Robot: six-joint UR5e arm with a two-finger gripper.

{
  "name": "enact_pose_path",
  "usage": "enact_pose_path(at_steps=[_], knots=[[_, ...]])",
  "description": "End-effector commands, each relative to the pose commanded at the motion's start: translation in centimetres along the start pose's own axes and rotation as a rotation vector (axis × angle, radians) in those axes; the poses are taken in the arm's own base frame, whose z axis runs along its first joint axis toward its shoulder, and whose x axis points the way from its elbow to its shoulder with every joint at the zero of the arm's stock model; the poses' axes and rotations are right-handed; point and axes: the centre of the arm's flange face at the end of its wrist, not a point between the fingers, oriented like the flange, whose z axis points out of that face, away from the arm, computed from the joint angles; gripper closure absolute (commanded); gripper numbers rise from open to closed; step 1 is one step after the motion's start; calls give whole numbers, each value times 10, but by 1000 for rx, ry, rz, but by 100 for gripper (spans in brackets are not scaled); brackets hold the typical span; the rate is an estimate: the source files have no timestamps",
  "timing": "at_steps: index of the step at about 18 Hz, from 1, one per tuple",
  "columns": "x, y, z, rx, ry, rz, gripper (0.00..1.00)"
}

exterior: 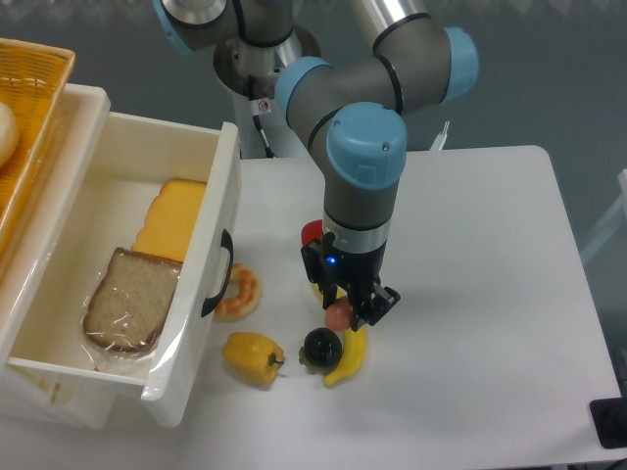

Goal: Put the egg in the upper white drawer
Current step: 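Close the gripper on the small brown egg on the table, then lift the egg and carry it over the open white drawer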

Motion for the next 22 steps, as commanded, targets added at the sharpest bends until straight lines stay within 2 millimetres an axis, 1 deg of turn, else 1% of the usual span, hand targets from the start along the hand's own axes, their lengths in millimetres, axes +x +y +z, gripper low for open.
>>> enact_pose_path(at_steps=[1,3,4,5,7,10,11,13,18,20,22], knots=[[1,0,-4,11,-1,-18,77],[6,-2,-26,51,-10,-41,77],[12,-2,-31,61,-8,-39,77],[17,-1,-41,69,-16,-34,77],[22,-3,-53,92,-18,-32,77],[36,-4,-86,147,-16,-27,77],[40,-4,-92,158,-4,-25,77],[51,-8,-98,184,15,-14,77],[90,-34,-105,243,58,73,77],[105,-40,-114,251,58,119,77],[132,-41,-122,246,82,173,77]])
